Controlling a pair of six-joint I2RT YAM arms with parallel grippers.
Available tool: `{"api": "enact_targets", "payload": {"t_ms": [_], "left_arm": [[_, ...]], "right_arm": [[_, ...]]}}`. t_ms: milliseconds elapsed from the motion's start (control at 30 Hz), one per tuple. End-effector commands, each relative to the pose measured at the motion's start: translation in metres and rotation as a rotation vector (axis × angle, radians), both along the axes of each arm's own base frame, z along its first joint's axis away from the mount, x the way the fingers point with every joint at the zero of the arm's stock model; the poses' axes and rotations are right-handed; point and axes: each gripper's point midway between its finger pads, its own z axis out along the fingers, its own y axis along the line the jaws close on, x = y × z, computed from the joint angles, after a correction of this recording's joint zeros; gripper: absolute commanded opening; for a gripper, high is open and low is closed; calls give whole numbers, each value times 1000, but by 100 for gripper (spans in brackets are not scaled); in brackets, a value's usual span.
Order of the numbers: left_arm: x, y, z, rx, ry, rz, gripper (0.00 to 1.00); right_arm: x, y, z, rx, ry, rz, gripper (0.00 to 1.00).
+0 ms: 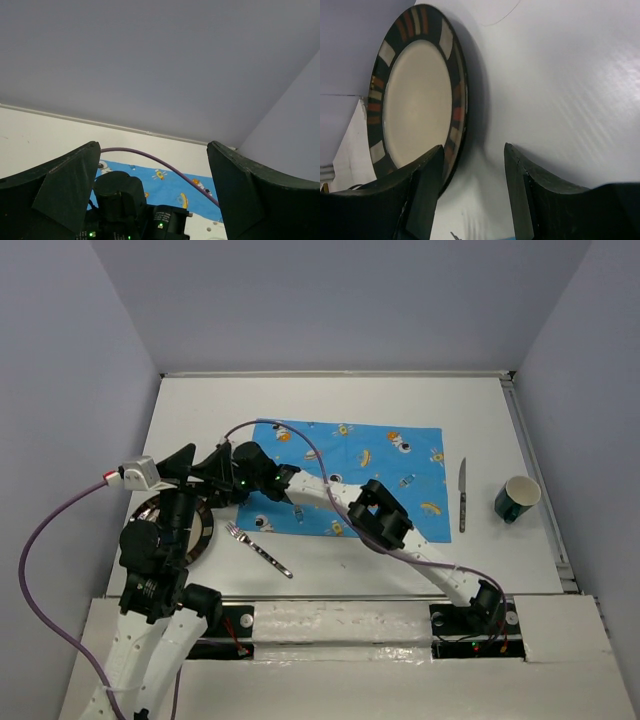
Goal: Set the dinner table for one person
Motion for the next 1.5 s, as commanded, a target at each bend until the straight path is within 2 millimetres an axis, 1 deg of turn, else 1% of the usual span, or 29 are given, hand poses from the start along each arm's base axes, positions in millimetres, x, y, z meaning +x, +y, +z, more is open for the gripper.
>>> {"api": "enact_targets", "payload": {"t_ms": [0, 100, 167, 333, 433, 467, 533, 567, 600, 633, 667, 700, 800, 833, 867, 967, 1000, 1033, 1067, 1100, 1133, 1167, 1200, 1267, 1300, 1333, 1400, 1433, 1467], "left_arm": [[-8, 2, 19, -4, -78, 0, 99], [-9, 2, 19, -6, -79, 3, 99], [-8, 3, 18, -7, -75, 9, 99], [-11, 7, 19, -14, -81, 23, 99], [-12, 7, 18, -14, -79, 23, 99], [-13, 8, 19, -14, -82, 24, 99], [-13, 8, 18, -13, -80, 25, 99], [-13, 9, 18, -11, -80, 29, 99], [-14, 8, 19, -11, -83, 25, 99], [-14, 8, 20, -12, -85, 27, 99], [-14, 9, 20, -12, -86, 30, 99], [-15, 10, 20, -14, -87, 33, 99], [-18, 14, 23, -25, -95, 48, 99], [-21, 17, 25, -33, -101, 61, 99], [-22, 19, 25, -36, -104, 67, 99], [-24, 23, 27, -44, -109, 82, 99], [-24, 22, 27, -43, -109, 78, 99], [-25, 21, 29, -42, -116, 73, 99], [-26, 21, 30, -41, -124, 72, 99], [-26, 22, 31, -43, -130, 72, 99], [-27, 22, 32, -41, -134, 73, 99], [-30, 22, 35, -38, -147, 68, 99], [-31, 21, 36, -39, -158, 62, 99], [-32, 21, 38, -38, -171, 60, 99], [-31, 22, 38, -40, -168, 65, 99], [-29, 23, 36, -42, -158, 76, 99], [-25, 28, 31, -44, -134, 104, 99], [-24, 30, 29, -47, -124, 117, 99], [-22, 29, 27, -42, -113, 116, 99]], "right_arm": [[-43, 21, 1, 11, 47, 80, 57], [-52, 26, 1, 21, 68, 91, 55], [-60, 28, -8, 15, 106, 91, 51], [-60, 26, -24, 5, 168, 46, 40], [-56, 31, -15, 33, 159, 37, 18], [-56, 32, -8, 45, 159, 33, 8], [-53, 36, 8, 89, 141, 28, 1], [-45, 34, 13, 102, 135, 15, 0], [-37, 33, 33, 145, 116, 6, 0], [-38, 31, 33, 150, 129, 1, 0], [-32, 28, 42, 174, 125, 1, 0], [-24, 27, 67, 236, 97, 3, 0], [-14, 27, 104, 313, 57, 10, 0], [2, 23, 131, 364, 26, 6, 0], [2, 24, 144, 386, 13, 11, 0], [26, 10, 189, 460, -25, -18, 0], [23, 9, 203, 490, -34, -8, 0], [30, 3, 213, 504, -62, -11, 0], [40, -9, 238, 524, -95, -44, 0], [46, -16, 230, 499, -87, -69, 0], [53, -25, 235, 501, -90, -91, 0], [62, -42, 258, 535, -96, -105, 0], [67, -50, 251, 534, -86, -116, 0], [76, -69, 255, 545, -64, -141, 0], [86, -92, 284, 603, -102, -159, 0], [88, -103, 266, 586, -47, -178, 0], [90, -127, 279, 635, -51, -177, 0], [96, -150, 277, 638, -10, -210, 0], [97, -163, 278, 643, -2, -216, 0]]}}
